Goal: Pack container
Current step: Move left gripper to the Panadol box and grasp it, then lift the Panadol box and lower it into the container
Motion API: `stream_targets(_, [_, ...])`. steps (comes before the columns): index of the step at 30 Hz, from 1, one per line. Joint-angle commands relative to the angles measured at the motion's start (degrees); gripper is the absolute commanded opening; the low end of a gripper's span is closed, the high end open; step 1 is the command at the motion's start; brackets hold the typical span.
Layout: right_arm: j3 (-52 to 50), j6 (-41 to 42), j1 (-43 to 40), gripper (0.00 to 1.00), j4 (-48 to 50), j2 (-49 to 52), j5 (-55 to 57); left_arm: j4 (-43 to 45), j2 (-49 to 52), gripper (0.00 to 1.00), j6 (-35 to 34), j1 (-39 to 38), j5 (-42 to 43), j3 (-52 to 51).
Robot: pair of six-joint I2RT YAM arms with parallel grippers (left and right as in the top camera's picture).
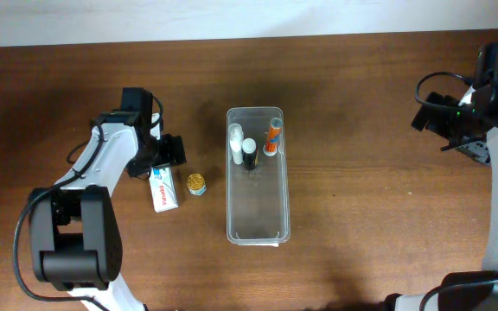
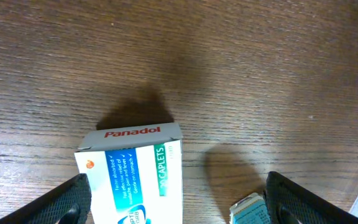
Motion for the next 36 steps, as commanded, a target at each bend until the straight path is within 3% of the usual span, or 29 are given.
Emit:
stream_targets(1, [-0.39, 0.09, -0.11, 0.98, 0.02, 0.35, -0.09, -0.35, 0.83, 0.89, 0.68, 0.09, -0.87, 0.76])
stream_targets(5, [-0.39, 0.09, -0.11, 0.98, 0.02, 0.35, -0.09, -1.44, 0.83, 0.89, 0.70, 0.09, -0.85, 0.85])
stream_targets(6, [-0.39, 0.09, -0.11, 0.99, 0.02, 0.35, -0.09, -2.08, 0.83, 0.82, 0.70, 0.09, -0.85, 1.05])
stream_targets(11, [-0.39, 0.09, -0.11, 0.98, 0.02, 0.35, -0.09, -4.61, 0.61, 0.79, 0.74, 0.09, -0.87, 2.91])
stream_targets(17, [-0.39, 0.09, -0.11, 0.98, 0.02, 0.35, -0.09, -8.07, 0.87, 0.87, 0.17, 0.15, -2.51, 3.21])
stream_targets(18, [-0.39, 0.09, -0.11, 0.98, 0.02, 0.35, -0.09, -8.46, 0.96, 0.92, -0.22, 0.15, -3.58, 3.21])
stream_targets(28, [-0.39, 0.09, -0.11, 0.98, 0.02, 0.35, -0.09, -9.22, 5.90, 0.93, -0.20, -0.13, -3.82, 2.86])
stream_targets(32, [-0.39, 0.09, -0.11, 0.98, 0.02, 0.35, -0.09, -9.60, 8.52, 0.68, -0.22, -0.13, -2.71, 2.86])
stream_targets(36, [-0.39, 0.09, -0.11, 0.98, 0.02, 0.35, -0.09, -9.90, 8.02, 0.59, -0.20, -0.13, -2.80, 2.93])
